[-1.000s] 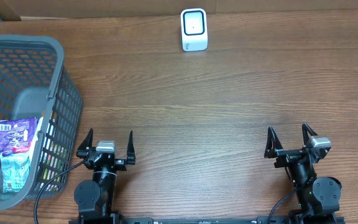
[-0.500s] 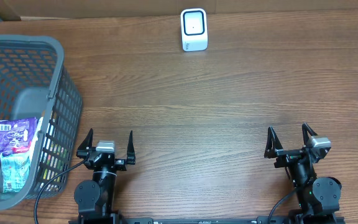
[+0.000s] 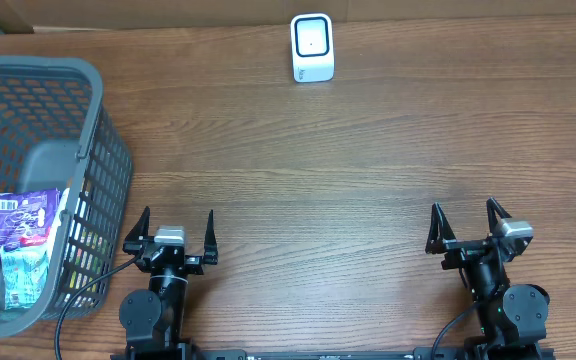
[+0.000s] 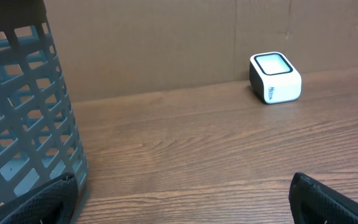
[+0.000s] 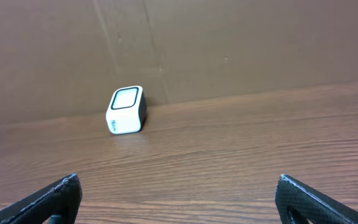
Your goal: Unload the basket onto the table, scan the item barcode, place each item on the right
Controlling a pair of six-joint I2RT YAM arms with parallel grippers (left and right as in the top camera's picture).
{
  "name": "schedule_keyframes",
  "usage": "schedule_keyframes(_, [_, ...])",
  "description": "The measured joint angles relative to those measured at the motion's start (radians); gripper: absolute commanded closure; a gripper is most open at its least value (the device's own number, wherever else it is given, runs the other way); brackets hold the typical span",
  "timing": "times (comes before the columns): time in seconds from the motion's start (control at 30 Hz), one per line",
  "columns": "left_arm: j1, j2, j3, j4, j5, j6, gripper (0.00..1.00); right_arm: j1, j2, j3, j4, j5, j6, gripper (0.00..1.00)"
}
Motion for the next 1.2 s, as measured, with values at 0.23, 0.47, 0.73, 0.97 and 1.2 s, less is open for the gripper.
schedule_keyframes(0.23, [0.0,0.0,0.0,0.0,0.0,0.0,0.0,0.0,0.0,0.0,0.0,0.022,0.0,0.0])
schedule_keyframes(0.47, [0.0,0.0,0.0,0.0,0.0,0.0,0.0,0.0,0.0,0.0,0.001,0.022,0.0,0.0])
schedule_keyframes(0.73, [0.0,0.0,0.0,0.001,0.001,0.0,0.01,0.0,0.0,0.0,0.008,0.023,0.0,0.0])
schedule_keyframes(0.97, [0.0,0.0,0.0,0.027,0.115,-0.011,0.01,0.0,0.0,0.0,0.037,0.022,0.0,0.0])
schedule_keyframes(1.2, [0.0,0.001,0.034,-0.019,0.186,-0.077,0.0,0.0,0.0,0.0,0.056,0.011,-0.001,0.0])
